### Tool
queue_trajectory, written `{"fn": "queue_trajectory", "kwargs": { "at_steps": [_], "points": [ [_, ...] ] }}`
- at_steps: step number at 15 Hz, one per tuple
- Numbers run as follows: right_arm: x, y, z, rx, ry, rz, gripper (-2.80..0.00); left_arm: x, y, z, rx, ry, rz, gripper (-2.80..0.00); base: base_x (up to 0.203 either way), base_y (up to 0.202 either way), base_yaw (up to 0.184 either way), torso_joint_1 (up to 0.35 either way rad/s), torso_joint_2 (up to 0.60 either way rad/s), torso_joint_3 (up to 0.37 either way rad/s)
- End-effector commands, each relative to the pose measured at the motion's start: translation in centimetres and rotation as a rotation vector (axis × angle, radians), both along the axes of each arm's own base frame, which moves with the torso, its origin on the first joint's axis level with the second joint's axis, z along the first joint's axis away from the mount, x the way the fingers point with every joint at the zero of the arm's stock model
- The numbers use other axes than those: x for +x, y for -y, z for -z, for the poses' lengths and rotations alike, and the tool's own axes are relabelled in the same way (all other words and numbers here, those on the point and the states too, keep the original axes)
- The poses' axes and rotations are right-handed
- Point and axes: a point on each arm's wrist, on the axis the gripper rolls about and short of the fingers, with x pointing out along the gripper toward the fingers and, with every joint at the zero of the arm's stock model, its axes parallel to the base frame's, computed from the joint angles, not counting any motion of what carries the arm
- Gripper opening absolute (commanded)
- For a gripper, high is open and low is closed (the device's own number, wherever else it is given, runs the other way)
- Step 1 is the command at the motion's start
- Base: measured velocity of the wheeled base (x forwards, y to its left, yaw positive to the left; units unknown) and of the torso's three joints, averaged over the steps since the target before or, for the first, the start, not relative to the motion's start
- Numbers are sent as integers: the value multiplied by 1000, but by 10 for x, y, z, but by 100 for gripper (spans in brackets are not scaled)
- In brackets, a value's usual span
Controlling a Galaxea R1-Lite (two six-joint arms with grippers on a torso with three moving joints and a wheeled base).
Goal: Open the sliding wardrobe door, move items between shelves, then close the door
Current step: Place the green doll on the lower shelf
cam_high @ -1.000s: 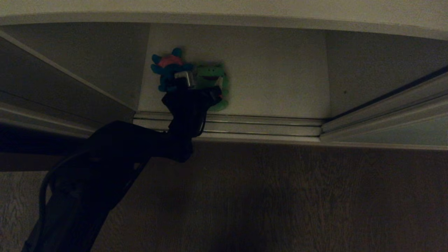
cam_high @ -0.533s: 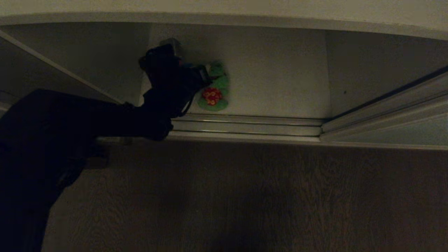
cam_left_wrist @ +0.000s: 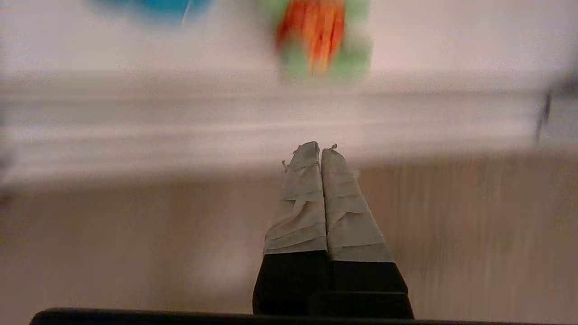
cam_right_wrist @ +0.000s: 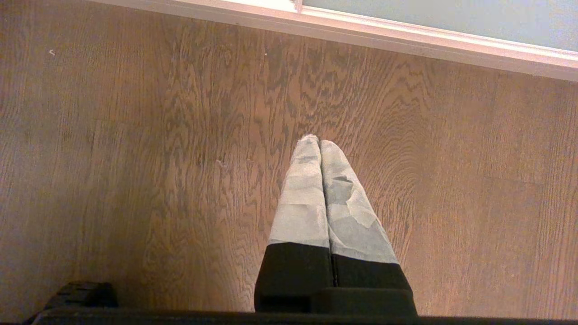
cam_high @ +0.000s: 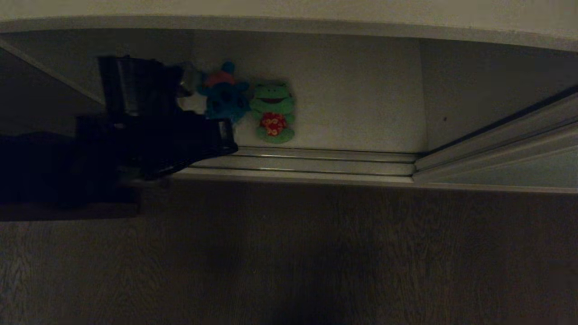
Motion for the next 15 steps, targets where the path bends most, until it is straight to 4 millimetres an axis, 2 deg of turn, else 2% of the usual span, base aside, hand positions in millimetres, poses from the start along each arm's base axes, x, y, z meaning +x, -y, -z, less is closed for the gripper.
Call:
{"fn": "queue_trajectory", "kwargs": {
  "at_steps": [1,5,8,11,13,14,15],
  "points": [
    [0,0,0,-1,2,-1,-280,-75,-32,-22,5,27,3,-280,0,0,0,0,0,0],
    [0,0,0,-1,2,-1,-280,-172,-74,4,82,-103,-19,-280,0,0,0,0,0,0],
    [0,0,0,-1,2,-1,-280,-234,-104,21,99,-122,-121,-280,0,0,0,0,0,0],
    [0,0,0,-1,2,-1,-280,-281,-123,40,71,-41,-300,-280,0,0,0,0,0,0],
    [0,0,0,-1,2,-1,-280,-309,-126,66,67,25,-295,-280,0,0,0,0,0,0],
    [0,0,0,-1,2,-1,-280,-317,-127,81,80,40,-288,-280,0,0,0,0,0,0],
    [0,0,0,-1,2,-1,-280,-315,-127,98,88,19,-289,-280,0,0,0,0,0,0]
  ]
}}
